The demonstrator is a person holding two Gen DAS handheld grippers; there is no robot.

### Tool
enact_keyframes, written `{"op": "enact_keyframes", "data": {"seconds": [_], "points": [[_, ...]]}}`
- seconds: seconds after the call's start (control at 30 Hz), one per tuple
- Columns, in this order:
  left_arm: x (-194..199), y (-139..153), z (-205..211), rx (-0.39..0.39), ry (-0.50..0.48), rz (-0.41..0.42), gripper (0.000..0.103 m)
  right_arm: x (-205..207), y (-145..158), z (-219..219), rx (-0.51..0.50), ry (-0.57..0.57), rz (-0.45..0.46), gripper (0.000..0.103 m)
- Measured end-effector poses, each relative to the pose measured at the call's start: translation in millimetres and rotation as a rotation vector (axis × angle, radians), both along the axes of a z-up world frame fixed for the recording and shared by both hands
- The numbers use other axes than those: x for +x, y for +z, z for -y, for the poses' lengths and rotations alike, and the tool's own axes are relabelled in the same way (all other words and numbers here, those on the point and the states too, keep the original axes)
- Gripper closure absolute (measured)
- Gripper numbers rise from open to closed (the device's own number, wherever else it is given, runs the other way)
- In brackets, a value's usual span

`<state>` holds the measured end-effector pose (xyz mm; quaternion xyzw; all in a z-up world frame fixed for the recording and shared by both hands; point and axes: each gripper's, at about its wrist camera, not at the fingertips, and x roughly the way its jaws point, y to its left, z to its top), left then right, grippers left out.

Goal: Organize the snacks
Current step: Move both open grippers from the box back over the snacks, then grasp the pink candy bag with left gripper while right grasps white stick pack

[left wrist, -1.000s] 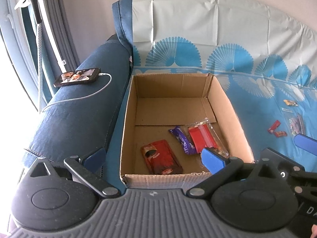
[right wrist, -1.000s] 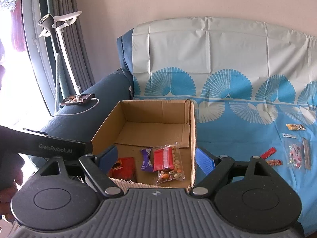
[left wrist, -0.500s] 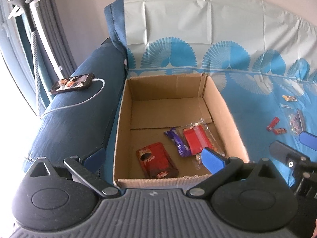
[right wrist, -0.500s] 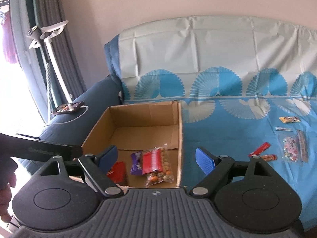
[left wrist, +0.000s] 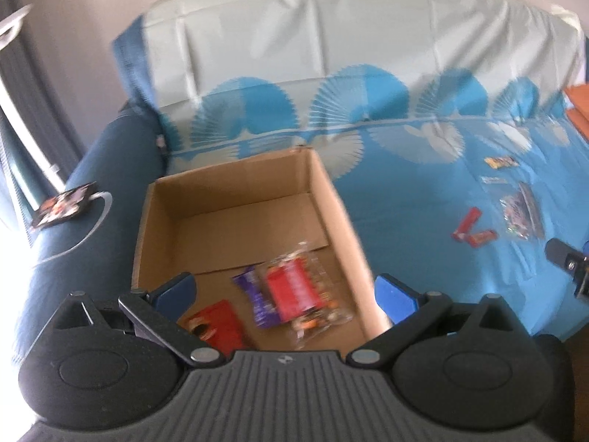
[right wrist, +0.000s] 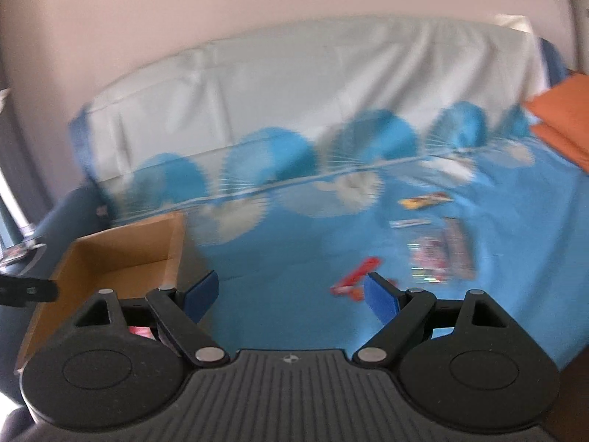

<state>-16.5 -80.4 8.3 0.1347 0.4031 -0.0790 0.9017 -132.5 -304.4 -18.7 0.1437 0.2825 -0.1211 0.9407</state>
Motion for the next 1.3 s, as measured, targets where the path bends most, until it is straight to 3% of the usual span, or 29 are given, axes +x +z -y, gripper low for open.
{"op": "enact_keyframes", "data": {"seconds": [0.33,0.6,0.77,1.0,1.03,1.1,1.17,1.3], "points": [[62.2,-51.2,120.7,0.021,-0.165,-0.135,0.0,4.0,-54.8,113.9,0.014,-0.239,-0.095,0.016],[131.4,-113.3,241.0,0.034,-0.262,-0.267,0.0,43.1,-107.4,195.7,-0.031,-0.321,-0.199,0.015],[162.5,-144.2,272.1,0.088,-0.238,-0.285,0.0,101.0,-157.8,252.9,-0.016,-0.3,-0.28,0.015],[188.2,-165.9,276.2,0.147,-0.207,-0.298,0.0,176.6,-226.3,298.1,-0.013,-0.286,-0.375,0.013],[190.7,-167.3,276.4,0.151,-0.203,-0.299,0.0,178.7,-228.1,300.7,-0.037,-0.303,-0.339,0.013],[194.5,-169.1,281.2,0.145,-0.21,-0.303,0.0,180.5,-229.4,307.5,-0.084,-0.332,-0.354,0.013],[196.1,-170.0,294.1,0.135,-0.225,-0.305,0.0,171.6,-229.9,321.1,-0.059,-0.365,-0.345,0.013],[197.3,-174.4,339.8,0.046,-0.28,-0.355,0.0,154.0,-231.7,341.0,-0.065,-0.316,-0.357,0.012]]}}
